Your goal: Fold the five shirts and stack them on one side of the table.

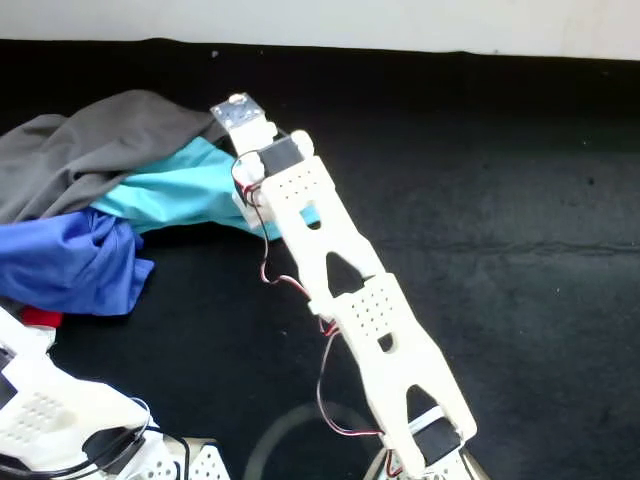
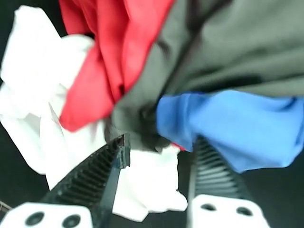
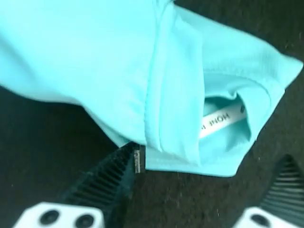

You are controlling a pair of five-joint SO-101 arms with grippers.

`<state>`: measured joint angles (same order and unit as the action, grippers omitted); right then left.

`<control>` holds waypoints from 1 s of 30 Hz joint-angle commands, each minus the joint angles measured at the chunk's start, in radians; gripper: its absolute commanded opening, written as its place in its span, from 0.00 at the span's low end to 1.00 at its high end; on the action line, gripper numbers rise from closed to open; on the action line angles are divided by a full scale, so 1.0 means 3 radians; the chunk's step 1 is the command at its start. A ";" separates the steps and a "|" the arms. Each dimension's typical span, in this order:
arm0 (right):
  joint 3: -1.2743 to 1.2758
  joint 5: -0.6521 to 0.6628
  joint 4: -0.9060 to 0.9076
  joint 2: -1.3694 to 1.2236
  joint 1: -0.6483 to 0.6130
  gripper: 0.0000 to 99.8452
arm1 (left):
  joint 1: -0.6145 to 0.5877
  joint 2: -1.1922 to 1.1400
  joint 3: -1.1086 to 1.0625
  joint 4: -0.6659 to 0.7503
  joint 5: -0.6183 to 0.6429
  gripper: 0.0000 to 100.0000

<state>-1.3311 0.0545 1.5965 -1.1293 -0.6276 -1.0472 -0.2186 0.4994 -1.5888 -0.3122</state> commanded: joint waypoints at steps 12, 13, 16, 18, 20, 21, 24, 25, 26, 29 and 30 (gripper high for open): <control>-0.0120 0.0051 -0.0212 0.0074 0.0243 0.00 | 0.0090 0.0049 0.0095 -0.0389 -0.0026 0.25; -0.0233 0.0051 -0.0171 0.0069 0.0320 0.01 | 0.0136 0.0049 0.0054 -0.0389 -0.0026 0.25; -0.0693 0.0051 -0.0003 0.0069 0.0565 0.01 | 0.0309 0.0054 -0.0100 -0.0384 -0.0026 0.25; -0.1097 0.0051 0.0166 0.0069 0.0739 0.01 | 0.0458 0.0054 -0.0207 -0.0384 -0.0020 0.25; -0.1424 0.0051 0.0355 0.0069 0.0939 0.01 | 0.0632 0.0069 -0.0294 -0.0384 -0.0015 0.25; -0.1516 0.0051 0.0422 0.0095 0.1046 0.01 | 0.0724 0.0074 -0.0320 -0.0384 0.0031 0.25; -0.1414 0.0056 0.0550 0.0320 0.1419 0.01 | 0.0985 0.0074 -0.0309 -0.0373 0.0292 0.25; -0.1389 0.0056 0.0550 0.0412 0.1562 0.01 | 0.1077 0.0074 -0.0309 -0.0363 0.0358 0.25; -0.1383 0.0056 0.0550 0.0504 0.1695 0.01 | 0.1179 0.0069 -0.0309 -0.0363 0.0425 0.25; -0.1358 0.0138 0.0555 0.0826 0.2069 0.01 | 0.1516 0.0054 -0.0309 -0.0358 0.0644 0.25; -0.1358 0.0225 0.0555 0.0923 0.2171 0.01 | 0.1639 0.0049 -0.0309 -0.0358 0.0706 0.25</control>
<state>-1.6395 0.0760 1.7499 -1.0050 -0.1013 -0.6575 -0.2186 0.4028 -1.6978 -0.1557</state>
